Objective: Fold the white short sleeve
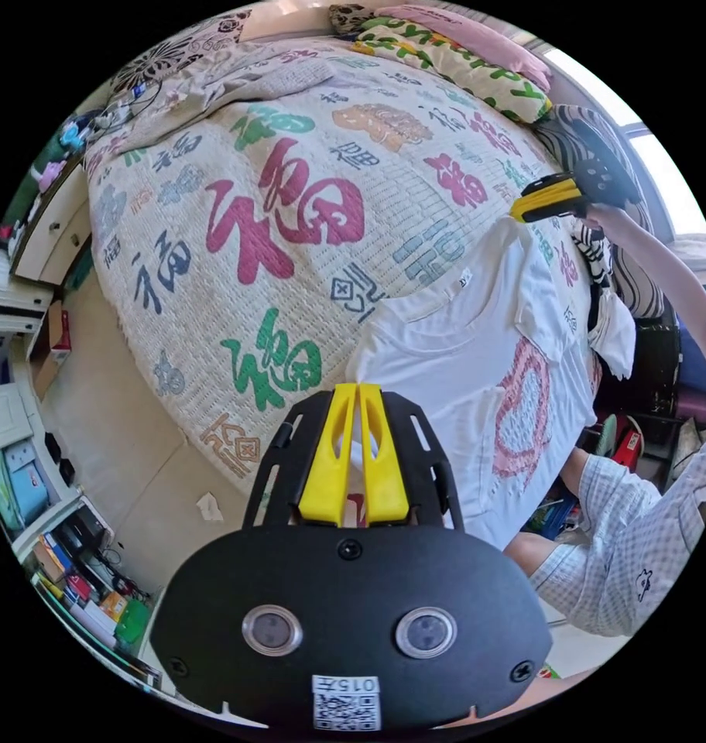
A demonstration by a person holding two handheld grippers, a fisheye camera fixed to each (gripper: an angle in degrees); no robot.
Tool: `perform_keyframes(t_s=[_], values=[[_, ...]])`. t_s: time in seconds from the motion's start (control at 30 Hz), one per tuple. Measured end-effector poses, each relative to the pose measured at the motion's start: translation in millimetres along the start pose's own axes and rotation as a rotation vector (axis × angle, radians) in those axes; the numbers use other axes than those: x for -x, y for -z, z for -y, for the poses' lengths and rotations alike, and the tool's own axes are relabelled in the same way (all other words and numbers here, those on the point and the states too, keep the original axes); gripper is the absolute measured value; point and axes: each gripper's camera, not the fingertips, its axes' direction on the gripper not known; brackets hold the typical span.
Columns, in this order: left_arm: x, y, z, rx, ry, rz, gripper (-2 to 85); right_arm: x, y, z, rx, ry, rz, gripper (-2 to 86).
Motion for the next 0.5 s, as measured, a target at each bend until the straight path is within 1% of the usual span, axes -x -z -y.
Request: perform_keyframes(t_s=[0.17, 0.23, 0.33, 0.4, 0.5], values=[[-2, 28, 29, -0.075, 0.02, 0.064, -0.4, -5, 43, -12, -0.037, -0.045, -0.12, -1.1], [3, 48, 41, -0.154, 0.059, 0.132, -0.3, -13, 72, -15, -0.097, -0.102, -0.188, -1.0], [12, 65, 49, -0.238, 0.13, 0.162, -0.3, -21, 103, -19, -0.159, -0.173, -0.22, -1.0], [12, 66, 49, -0.26, 0.152, 0.168, -0.2, -20, 115, -28, -0.188, -0.205, -0.224, -1.0], [-2, 64, 35, -0.284, 0.119, 0.222, -0.2, -9, 125, -56, -0.214, -0.193, -0.213, -1.0]])
